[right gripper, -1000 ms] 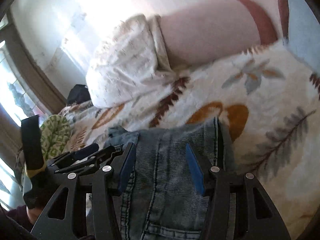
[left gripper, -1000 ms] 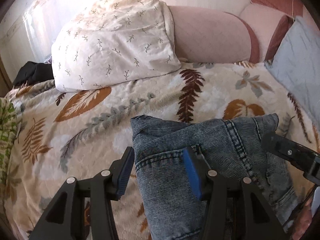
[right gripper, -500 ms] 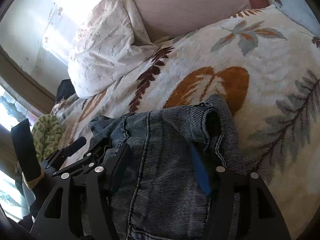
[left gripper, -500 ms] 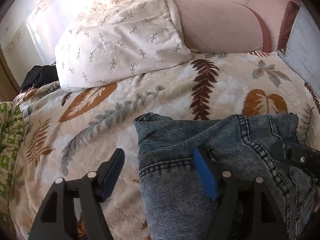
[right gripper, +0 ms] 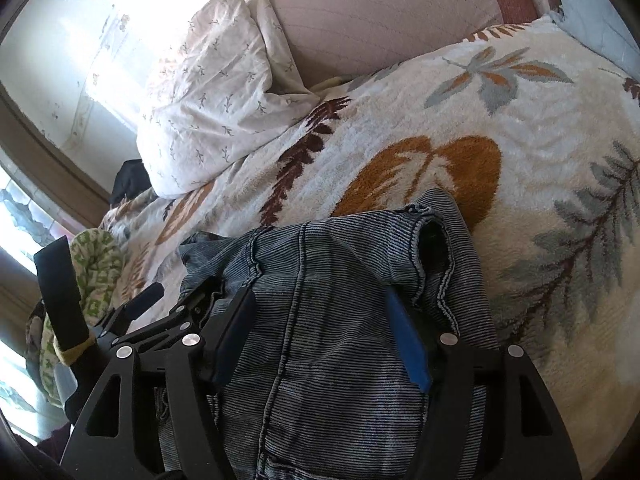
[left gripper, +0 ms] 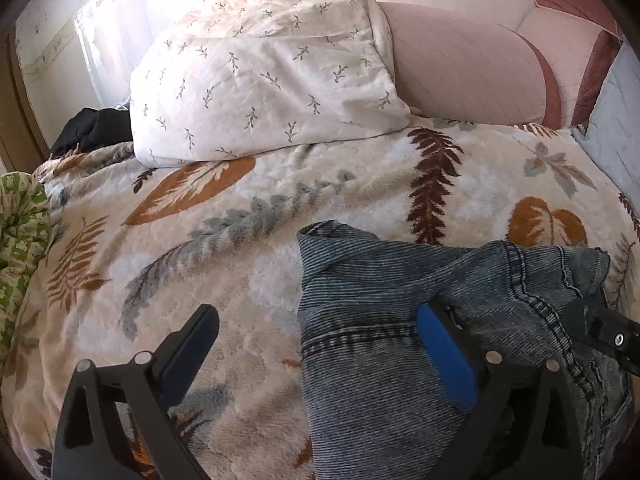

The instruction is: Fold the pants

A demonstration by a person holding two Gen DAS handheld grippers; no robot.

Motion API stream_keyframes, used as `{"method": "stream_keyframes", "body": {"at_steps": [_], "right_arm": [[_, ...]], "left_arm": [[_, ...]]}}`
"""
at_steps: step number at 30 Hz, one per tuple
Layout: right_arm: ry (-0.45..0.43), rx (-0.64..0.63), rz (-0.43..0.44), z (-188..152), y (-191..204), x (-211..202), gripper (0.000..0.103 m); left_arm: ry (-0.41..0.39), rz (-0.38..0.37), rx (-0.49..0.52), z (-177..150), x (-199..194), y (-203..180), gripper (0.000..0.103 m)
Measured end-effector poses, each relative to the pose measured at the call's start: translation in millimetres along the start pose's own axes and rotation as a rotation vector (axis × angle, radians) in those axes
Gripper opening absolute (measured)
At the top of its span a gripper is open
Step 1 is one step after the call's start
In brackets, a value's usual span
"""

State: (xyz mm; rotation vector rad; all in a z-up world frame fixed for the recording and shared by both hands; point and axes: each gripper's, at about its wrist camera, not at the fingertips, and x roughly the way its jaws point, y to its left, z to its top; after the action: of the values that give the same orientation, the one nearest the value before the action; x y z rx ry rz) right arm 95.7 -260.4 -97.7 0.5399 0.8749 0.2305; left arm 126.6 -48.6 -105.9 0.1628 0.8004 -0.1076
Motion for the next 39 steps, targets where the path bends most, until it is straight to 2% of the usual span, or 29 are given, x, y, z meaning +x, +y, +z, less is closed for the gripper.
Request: {"method": "stream_keyframes", "body": {"at_steps": [19,24,25,29,34,36,39], "right_arm": [[-0.017,-0.012,-0.003,-2,1,-2,0.067],[-0.009,0.028,0.027,1,0,-9,0.071],[-0.010,0.054,0.049,3,-1,-13,0.075],[-0.048,0.086,0.069,7,0,-29,0.079],[-0.134,0.064,0.060,12,8,-61,0.079],[-0.158,0.051,0.056,11,10,-72,0.079],[-0.165,0.031,0.011,6,12,-83,0.081]], "left_arm": [[-0.050,0.057,0.021,-2,-11,-3,0.103],[-0.058,0.037,0.008,-2,-39,5,0.103],[-0.063,0.031,0.003,-3,-46,8,0.103],[-0.104,0.028,0.000,-11,-81,21,0.103],[-0.081,-0.030,-0.037,-34,-116,41,0.103],[-0.080,-0.031,-0.048,-45,-126,47,0.103],[-0.023,-0.034,-0.063,-54,-124,50,0.103]]}}
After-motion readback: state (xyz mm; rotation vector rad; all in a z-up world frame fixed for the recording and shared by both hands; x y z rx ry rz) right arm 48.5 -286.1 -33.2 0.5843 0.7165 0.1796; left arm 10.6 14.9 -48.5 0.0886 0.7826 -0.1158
